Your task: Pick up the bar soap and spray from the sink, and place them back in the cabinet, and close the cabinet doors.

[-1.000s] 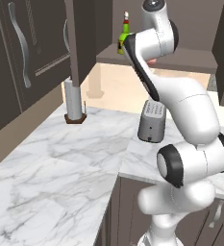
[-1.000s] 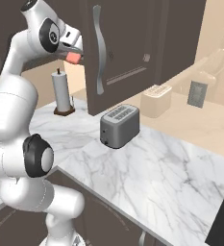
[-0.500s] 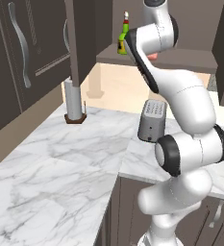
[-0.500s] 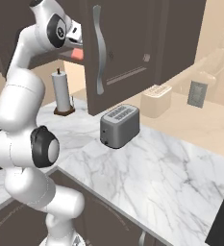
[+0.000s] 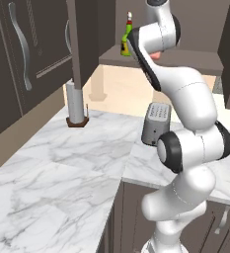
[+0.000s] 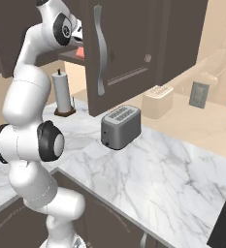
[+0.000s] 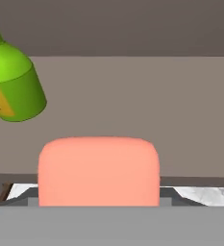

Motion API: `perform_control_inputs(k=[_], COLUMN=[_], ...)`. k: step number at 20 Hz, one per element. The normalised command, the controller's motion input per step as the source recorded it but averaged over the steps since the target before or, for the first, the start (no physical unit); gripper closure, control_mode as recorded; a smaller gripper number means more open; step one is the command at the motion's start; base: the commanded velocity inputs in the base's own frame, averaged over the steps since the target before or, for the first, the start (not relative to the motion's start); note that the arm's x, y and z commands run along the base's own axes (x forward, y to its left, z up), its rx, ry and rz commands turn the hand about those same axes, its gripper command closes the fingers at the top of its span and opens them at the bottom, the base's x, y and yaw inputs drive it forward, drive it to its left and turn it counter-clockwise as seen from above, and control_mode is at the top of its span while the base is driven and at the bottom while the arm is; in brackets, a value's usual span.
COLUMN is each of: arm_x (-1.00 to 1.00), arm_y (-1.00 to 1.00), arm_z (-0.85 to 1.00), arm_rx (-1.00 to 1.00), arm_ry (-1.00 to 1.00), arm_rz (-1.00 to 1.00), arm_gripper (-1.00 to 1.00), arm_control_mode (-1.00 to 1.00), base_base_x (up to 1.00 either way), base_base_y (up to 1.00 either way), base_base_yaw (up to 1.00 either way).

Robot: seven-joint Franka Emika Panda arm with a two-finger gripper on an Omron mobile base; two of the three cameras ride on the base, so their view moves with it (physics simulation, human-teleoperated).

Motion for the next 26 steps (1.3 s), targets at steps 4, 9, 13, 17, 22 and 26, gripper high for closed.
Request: perform_control_inputs(k=[4, 9, 13, 17, 22, 26], arm_x=[0.03, 0.0, 0.0, 0.03, 0.06, 0.12], arm_y=[-0.26, -0.29, -0.19, -0.14, -0.11, -0.1], arm_z=[0.0, 0.0, 0.0, -0.01, -0.05, -0.09], arm_rx=[0.0, 0.0, 0.0, 0.0, 0.0, 0.0], arm_ry=[0.0, 0.0, 0.0, 0.0, 0.0, 0.0], arm_rz=[-0.01, -0.02, -0.04, -0.04, -0.04, -0.03], arm_gripper=[1.0, 1.0, 1.0, 1.0, 1.0, 1.0], arm_control_mode=[-1.0, -1.0, -1.0, -1.0, -1.0, -1.0], base_base_x=[0.0, 0.0, 0.0, 0.0, 0.0, 0.0], base_base_y=[0.0, 0.0, 0.0, 0.0, 0.0, 0.0], base_base_yaw=[0.0, 0.0, 0.0, 0.0, 0.0, 0.0])
